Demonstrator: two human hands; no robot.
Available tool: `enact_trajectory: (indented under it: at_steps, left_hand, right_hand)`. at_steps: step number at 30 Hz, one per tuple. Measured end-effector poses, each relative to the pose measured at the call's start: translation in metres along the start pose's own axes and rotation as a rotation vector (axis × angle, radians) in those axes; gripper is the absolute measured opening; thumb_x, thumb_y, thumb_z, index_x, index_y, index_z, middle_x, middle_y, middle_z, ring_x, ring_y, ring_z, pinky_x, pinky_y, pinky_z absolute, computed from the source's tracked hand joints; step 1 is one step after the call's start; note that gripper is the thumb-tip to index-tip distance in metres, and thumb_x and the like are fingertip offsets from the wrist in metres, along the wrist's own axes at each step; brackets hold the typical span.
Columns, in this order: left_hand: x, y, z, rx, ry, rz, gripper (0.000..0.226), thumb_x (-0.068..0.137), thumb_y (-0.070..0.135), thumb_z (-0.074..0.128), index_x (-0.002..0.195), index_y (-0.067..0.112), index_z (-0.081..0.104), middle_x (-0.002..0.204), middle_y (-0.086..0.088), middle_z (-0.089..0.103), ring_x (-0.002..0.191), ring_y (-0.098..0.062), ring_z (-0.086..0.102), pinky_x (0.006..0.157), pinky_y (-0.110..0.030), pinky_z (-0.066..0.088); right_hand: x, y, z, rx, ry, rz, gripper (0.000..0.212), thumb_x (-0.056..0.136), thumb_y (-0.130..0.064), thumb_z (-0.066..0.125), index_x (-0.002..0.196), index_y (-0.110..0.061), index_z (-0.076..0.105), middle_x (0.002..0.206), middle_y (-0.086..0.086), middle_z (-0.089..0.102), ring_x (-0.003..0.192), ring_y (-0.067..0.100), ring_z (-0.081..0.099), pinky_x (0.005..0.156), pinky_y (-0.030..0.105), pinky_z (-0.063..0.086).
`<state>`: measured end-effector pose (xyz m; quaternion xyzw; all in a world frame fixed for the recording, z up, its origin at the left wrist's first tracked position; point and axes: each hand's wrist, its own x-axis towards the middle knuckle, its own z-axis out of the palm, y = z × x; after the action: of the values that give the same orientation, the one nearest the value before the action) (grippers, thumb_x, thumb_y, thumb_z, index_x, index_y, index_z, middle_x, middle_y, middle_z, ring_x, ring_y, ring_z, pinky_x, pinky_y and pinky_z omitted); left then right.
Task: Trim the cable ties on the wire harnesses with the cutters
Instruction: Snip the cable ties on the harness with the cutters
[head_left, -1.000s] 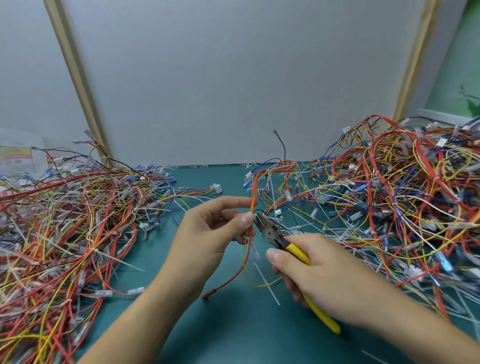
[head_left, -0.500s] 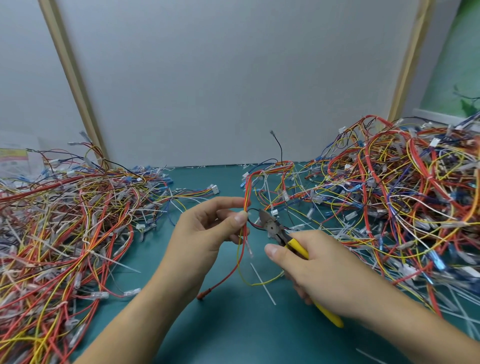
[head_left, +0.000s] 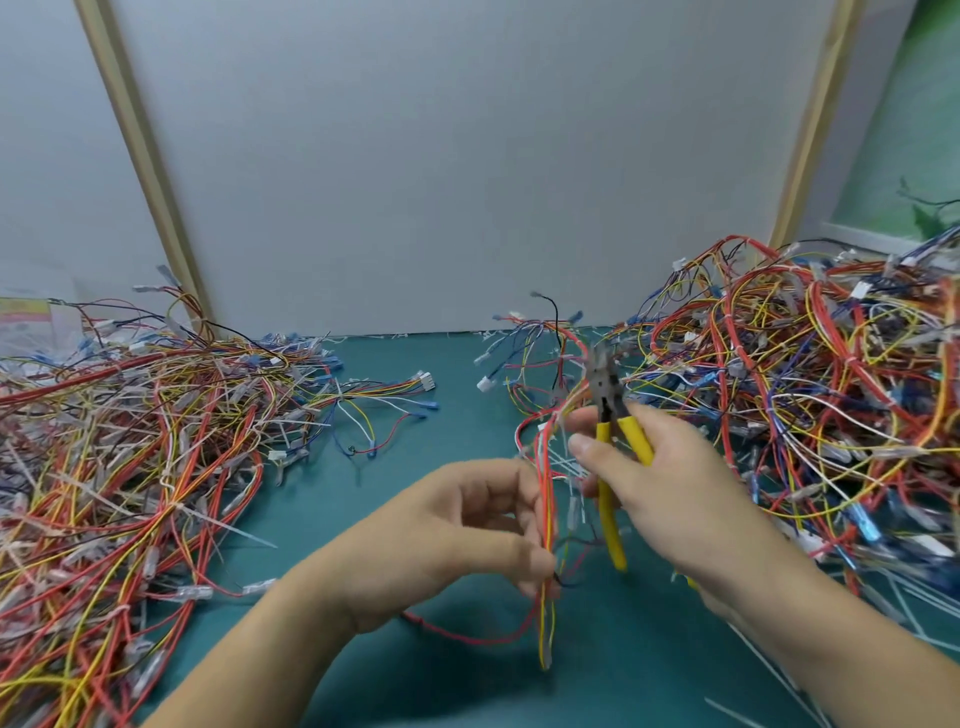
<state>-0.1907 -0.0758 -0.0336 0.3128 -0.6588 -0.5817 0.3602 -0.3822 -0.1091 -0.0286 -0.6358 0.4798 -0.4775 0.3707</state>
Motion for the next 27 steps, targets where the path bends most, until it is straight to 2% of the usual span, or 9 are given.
enact_trajectory:
  at_steps: [3, 5, 8, 10, 12, 15, 20, 24, 27]
  left_hand:
    - [-0.002, 0.001, 0.000, 0.015, -0.128, -0.039, 0.017, 0.084, -0.006, 0.069, 0.090, 0.006, 0.058, 0.080, -0.006, 0.060, 0.071, -0.019, 0.059, 0.074, -0.024, 0.050]
    - [-0.003, 0.004, -0.001, 0.099, -0.117, -0.068, 0.012, 0.087, 0.009, 0.072, 0.081, 0.011, 0.062, 0.072, -0.006, 0.062, 0.063, -0.018, 0.058, 0.067, -0.024, 0.049]
    - [-0.001, 0.006, -0.006, 0.190, 0.194, -0.061, 0.048, 0.080, 0.052, 0.068, 0.056, 0.012, 0.054, 0.049, -0.009, 0.050, 0.044, -0.022, 0.048, 0.050, -0.026, 0.040]
    - [0.002, 0.005, -0.010, 0.174, 0.455, -0.019, 0.056, 0.073, 0.064, 0.063, 0.056, 0.011, 0.056, 0.052, -0.009, 0.047, 0.046, -0.024, 0.047, 0.046, -0.027, 0.039]
    - [0.006, 0.001, -0.009, 0.151, 0.510, -0.010, 0.056, 0.069, 0.065, 0.062, 0.071, 0.010, 0.068, 0.065, -0.006, 0.055, 0.059, -0.019, 0.055, 0.049, -0.030, 0.045]
    - [0.008, -0.005, -0.003, 0.215, 0.363, -0.068, 0.055, 0.073, 0.061, 0.063, 0.087, 0.009, 0.074, 0.075, 0.001, 0.063, 0.067, -0.011, 0.057, 0.054, -0.024, 0.044]
    - [0.011, -0.012, -0.004, 0.253, 0.389, -0.161, 0.023, 0.072, 0.032, 0.067, 0.076, 0.010, 0.072, 0.069, -0.005, 0.062, 0.063, -0.015, 0.047, 0.054, -0.027, 0.032]
    - [0.013, -0.015, -0.003, 0.177, 0.417, -0.175, 0.021, 0.069, 0.031, 0.068, 0.071, 0.010, 0.069, 0.064, -0.003, 0.057, 0.055, -0.011, 0.047, 0.050, -0.022, 0.034]
    - [0.014, -0.016, -0.001, 0.147, 0.419, -0.181, 0.020, 0.067, 0.036, 0.071, 0.065, 0.017, 0.066, 0.059, 0.001, 0.054, 0.051, -0.012, 0.045, 0.048, -0.022, 0.035]
  right_hand:
    - [0.000, 0.005, 0.002, 0.022, -0.075, 0.071, 0.006, 0.093, -0.021, 0.066, 0.089, -0.021, 0.069, 0.063, -0.012, 0.068, 0.059, 0.005, 0.063, 0.057, 0.023, 0.054]
    - [0.000, 0.004, 0.003, 0.092, -0.125, 0.101, 0.009, 0.096, -0.016, 0.062, 0.090, -0.016, 0.068, 0.065, -0.007, 0.070, 0.058, 0.006, 0.062, 0.055, 0.023, 0.054]
    - [0.000, 0.002, 0.001, 0.086, -0.133, 0.037, 0.012, 0.097, -0.013, 0.060, 0.086, -0.017, 0.066, 0.063, -0.004, 0.067, 0.058, 0.005, 0.060, 0.058, 0.021, 0.051]
    - [0.000, 0.002, 0.000, 0.007, -0.155, -0.017, 0.011, 0.095, -0.016, 0.062, 0.084, -0.018, 0.065, 0.062, -0.006, 0.063, 0.059, 0.006, 0.057, 0.060, 0.025, 0.050]
    - [-0.002, 0.002, 0.000, -0.109, -0.195, -0.082, 0.011, 0.092, -0.020, 0.065, 0.081, -0.019, 0.065, 0.060, -0.008, 0.060, 0.057, 0.007, 0.053, 0.060, 0.026, 0.046]
    - [-0.008, -0.001, 0.002, -0.202, -0.244, -0.145, 0.013, 0.090, -0.022, 0.068, 0.077, -0.022, 0.066, 0.056, -0.008, 0.057, 0.050, 0.003, 0.045, 0.051, 0.017, 0.038]
    - [-0.011, -0.001, 0.002, -0.357, -0.252, -0.110, 0.017, 0.089, -0.030, 0.068, 0.073, -0.023, 0.068, 0.063, -0.009, 0.069, 0.048, 0.000, 0.050, 0.051, 0.013, 0.039]
    - [-0.011, 0.000, 0.003, -0.398, -0.240, -0.093, 0.018, 0.089, -0.031, 0.065, 0.074, -0.022, 0.067, 0.068, -0.002, 0.071, 0.053, 0.010, 0.055, 0.053, 0.020, 0.043]
    - [-0.013, 0.002, 0.006, -0.413, -0.243, -0.118, 0.020, 0.090, -0.030, 0.066, 0.072, -0.021, 0.064, 0.067, -0.002, 0.068, 0.048, 0.005, 0.049, 0.052, 0.018, 0.042]
